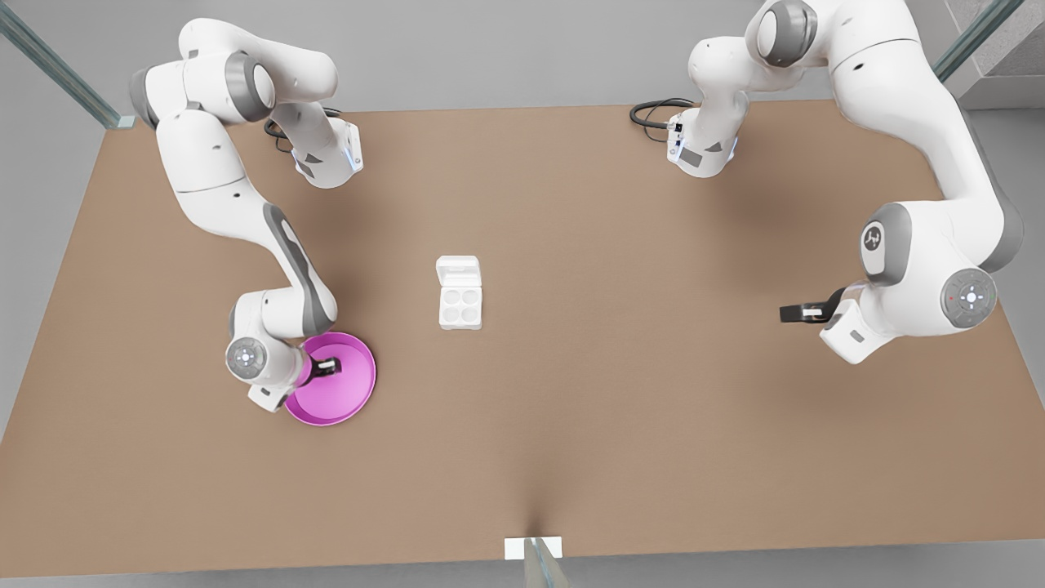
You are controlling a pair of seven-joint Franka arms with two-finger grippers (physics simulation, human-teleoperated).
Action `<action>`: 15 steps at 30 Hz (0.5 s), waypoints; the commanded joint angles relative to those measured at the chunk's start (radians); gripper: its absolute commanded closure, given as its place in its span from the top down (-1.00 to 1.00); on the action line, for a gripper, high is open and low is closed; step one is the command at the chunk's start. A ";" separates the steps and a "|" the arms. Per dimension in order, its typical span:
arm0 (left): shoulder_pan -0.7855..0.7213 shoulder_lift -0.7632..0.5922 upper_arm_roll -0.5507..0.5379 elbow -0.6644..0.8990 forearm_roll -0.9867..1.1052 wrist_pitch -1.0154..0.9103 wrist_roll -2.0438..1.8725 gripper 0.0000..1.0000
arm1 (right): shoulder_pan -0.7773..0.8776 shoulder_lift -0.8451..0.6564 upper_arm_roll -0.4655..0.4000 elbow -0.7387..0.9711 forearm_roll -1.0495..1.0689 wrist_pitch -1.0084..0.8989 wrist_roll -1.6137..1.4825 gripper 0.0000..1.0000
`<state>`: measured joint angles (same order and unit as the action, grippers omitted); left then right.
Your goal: Pack egg into the box and close the box lid
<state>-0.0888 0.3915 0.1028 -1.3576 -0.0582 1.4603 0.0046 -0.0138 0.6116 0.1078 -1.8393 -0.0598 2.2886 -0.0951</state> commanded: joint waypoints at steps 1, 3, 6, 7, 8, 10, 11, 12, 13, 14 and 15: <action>0.000 0.000 0.000 0.000 0.000 0.000 0.000 1.00 | 0.000 -0.003 0.001 -0.002 0.000 -0.005 0.000 0.48; 0.001 0.000 0.000 0.002 0.001 0.000 0.000 1.00 | 0.002 -0.021 0.003 -0.015 0.000 -0.034 0.000 0.48; 0.001 0.001 0.000 0.002 0.001 0.000 0.000 1.00 | 0.002 -0.013 0.004 -0.026 0.000 -0.021 0.000 0.48; 0.000 0.001 0.000 0.002 0.000 0.000 0.000 1.00 | 0.002 -0.007 0.003 -0.028 0.000 -0.011 0.000 0.48; 0.000 0.001 0.000 0.002 0.000 0.000 0.000 1.00 | 0.000 -0.003 0.001 -0.029 -0.002 -0.006 -0.002 0.48; 0.000 0.001 0.000 0.002 0.000 0.002 0.000 1.00 | 0.000 -0.001 0.000 -0.029 -0.002 -0.011 -0.002 0.48; 0.000 0.003 0.000 0.002 0.000 0.002 0.002 1.00 | 0.000 -0.006 0.000 -0.029 -0.002 -0.021 -0.002 0.48; 0.000 0.003 0.000 0.002 0.000 0.002 0.002 1.00 | -0.002 -0.006 0.000 -0.029 -0.003 -0.021 -0.002 0.48; 0.001 0.003 0.000 0.002 0.000 0.003 0.000 1.00 | 0.000 -0.006 0.000 -0.029 -0.003 -0.024 -0.002 0.45; 0.000 0.003 0.000 0.002 0.000 0.003 0.000 1.00 | 0.000 -0.006 0.000 -0.029 -0.003 -0.023 -0.002 0.43; 0.000 0.003 0.000 0.002 0.000 0.003 0.000 1.00 | 0.000 -0.001 0.000 -0.028 -0.003 -0.011 -0.002 0.41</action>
<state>-0.0889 0.3943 0.1028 -1.3561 -0.0583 1.4634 0.0046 -0.0138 0.6113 0.1074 -1.8671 -0.0629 2.2816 -0.0966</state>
